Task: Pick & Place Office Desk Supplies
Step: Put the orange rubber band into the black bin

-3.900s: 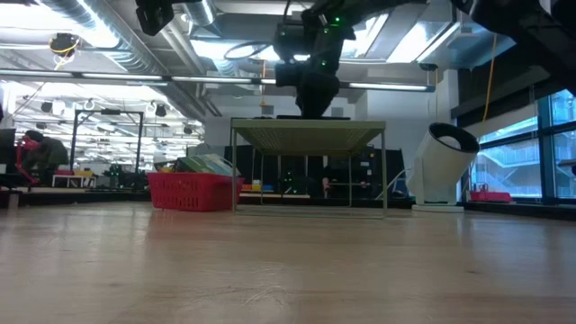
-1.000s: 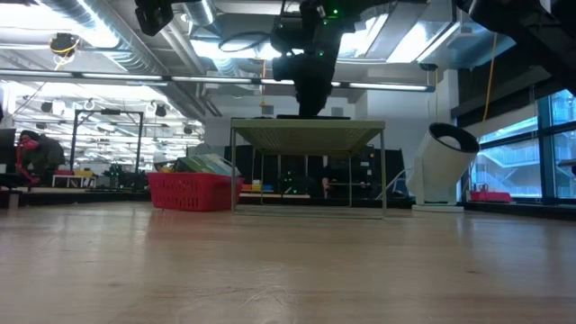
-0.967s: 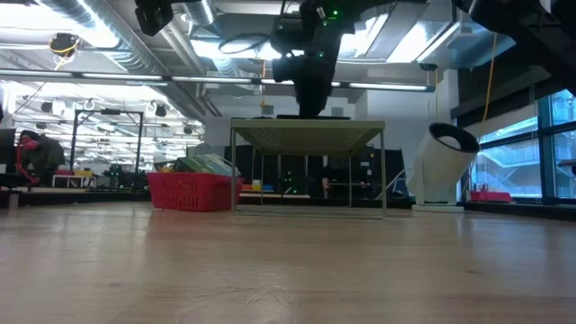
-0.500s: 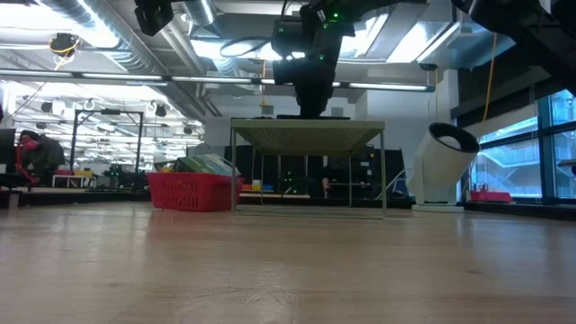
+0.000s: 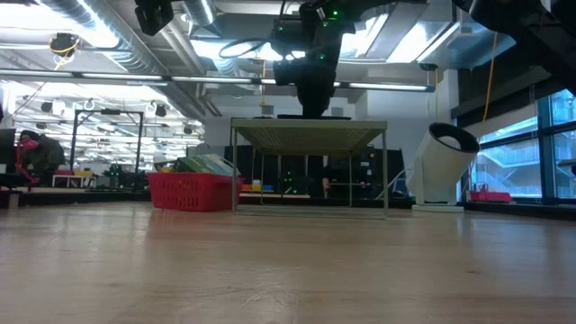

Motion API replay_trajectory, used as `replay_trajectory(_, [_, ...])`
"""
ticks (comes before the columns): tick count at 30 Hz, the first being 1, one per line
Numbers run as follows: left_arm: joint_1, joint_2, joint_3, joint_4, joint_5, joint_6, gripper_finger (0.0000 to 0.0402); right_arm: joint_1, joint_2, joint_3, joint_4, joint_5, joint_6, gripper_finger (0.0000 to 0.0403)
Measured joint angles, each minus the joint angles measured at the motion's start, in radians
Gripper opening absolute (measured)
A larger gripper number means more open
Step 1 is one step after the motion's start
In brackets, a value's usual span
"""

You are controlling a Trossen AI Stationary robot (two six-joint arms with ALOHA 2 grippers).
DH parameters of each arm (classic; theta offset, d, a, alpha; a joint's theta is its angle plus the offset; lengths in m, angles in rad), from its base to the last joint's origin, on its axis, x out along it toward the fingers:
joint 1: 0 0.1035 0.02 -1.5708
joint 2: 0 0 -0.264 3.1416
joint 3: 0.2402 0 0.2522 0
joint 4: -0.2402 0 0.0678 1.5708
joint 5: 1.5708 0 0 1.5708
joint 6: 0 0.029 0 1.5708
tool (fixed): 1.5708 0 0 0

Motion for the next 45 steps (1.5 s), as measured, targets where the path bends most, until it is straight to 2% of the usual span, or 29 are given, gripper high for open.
replay_trajectory(17, [0.0, 0.0, 0.0, 0.0, 0.0, 0.001, 0.0127, 0.034, -0.05, 0.001, -0.038, -0.029, 0.002, 0.0])
replay_trajectory(28, [0.0, 0.0, 0.0, 0.0, -0.001, 0.002, 0.0127, 0.045, -0.05, 0.143, -0.059, -0.054, 0.03, 0.0])
replay_trajectory(36, [0.0, 0.0, 0.0, 0.0, -0.001, 0.004, 0.0127, 0.016, -0.05, 0.257, -0.058, -0.053, 0.049, 0.0])
replay_trajectory(45, [0.0, 0.0, 0.0, 0.0, -0.001, 0.001, 0.0127, -0.065, -0.057, 0.259, -0.044, -0.053, 0.053, 0.0])
